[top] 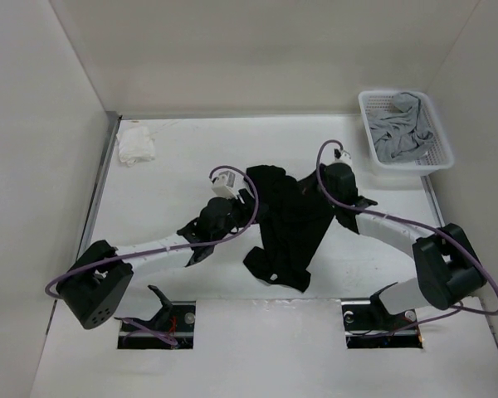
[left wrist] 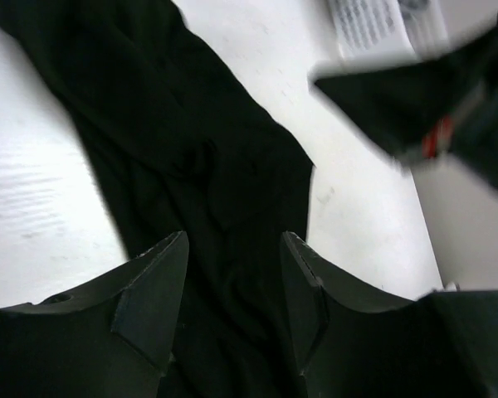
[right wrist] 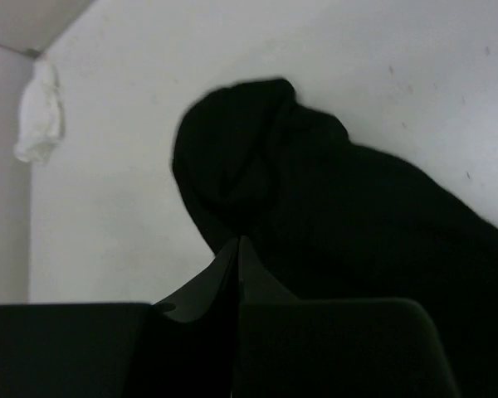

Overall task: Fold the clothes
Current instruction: Flatten the tank top out

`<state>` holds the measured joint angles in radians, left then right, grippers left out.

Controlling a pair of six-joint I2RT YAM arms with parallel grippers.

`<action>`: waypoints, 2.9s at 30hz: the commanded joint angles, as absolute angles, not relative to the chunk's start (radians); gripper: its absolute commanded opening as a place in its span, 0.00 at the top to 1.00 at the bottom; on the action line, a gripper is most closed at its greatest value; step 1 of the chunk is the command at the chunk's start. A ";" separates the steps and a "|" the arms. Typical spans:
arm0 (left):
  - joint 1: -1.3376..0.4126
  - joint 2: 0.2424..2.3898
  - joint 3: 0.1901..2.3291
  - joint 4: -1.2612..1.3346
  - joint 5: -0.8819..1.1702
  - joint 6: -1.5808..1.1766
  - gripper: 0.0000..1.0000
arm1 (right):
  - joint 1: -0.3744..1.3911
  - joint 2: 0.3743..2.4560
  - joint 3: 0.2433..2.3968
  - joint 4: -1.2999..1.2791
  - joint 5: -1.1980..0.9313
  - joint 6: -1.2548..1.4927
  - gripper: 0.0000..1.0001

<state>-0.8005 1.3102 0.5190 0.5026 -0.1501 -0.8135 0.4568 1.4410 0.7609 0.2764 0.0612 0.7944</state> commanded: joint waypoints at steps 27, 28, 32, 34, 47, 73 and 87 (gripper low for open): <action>-0.633 1.822 0.727 0.735 -0.084 -1.058 0.63 | 0.608 1.572 0.449 0.589 0.193 1.227 0.68; -0.625 1.845 0.741 0.735 -0.086 -1.060 0.64 | 0.604 1.581 0.452 0.597 0.193 1.227 0.69; -0.608 1.885 0.768 0.744 -0.089 -1.074 0.68 | 0.594 1.608 0.460 0.629 0.193 1.233 0.78; -0.607 1.888 0.776 0.753 -0.089 -1.072 0.71 | 0.594 1.615 0.457 0.647 0.189 1.232 0.85; -0.613 1.815 0.735 0.736 -0.084 -1.066 0.69 | 0.562 1.595 0.457 0.681 0.169 1.183 0.99; -0.634 1.522 0.508 0.632 -0.113 -1.025 0.59 | 1.097 0.393 0.413 -0.528 0.452 1.123 1.00; -0.585 1.767 0.659 0.627 -0.133 -1.000 0.57 | 0.934 0.316 0.502 -0.463 0.569 0.948 1.00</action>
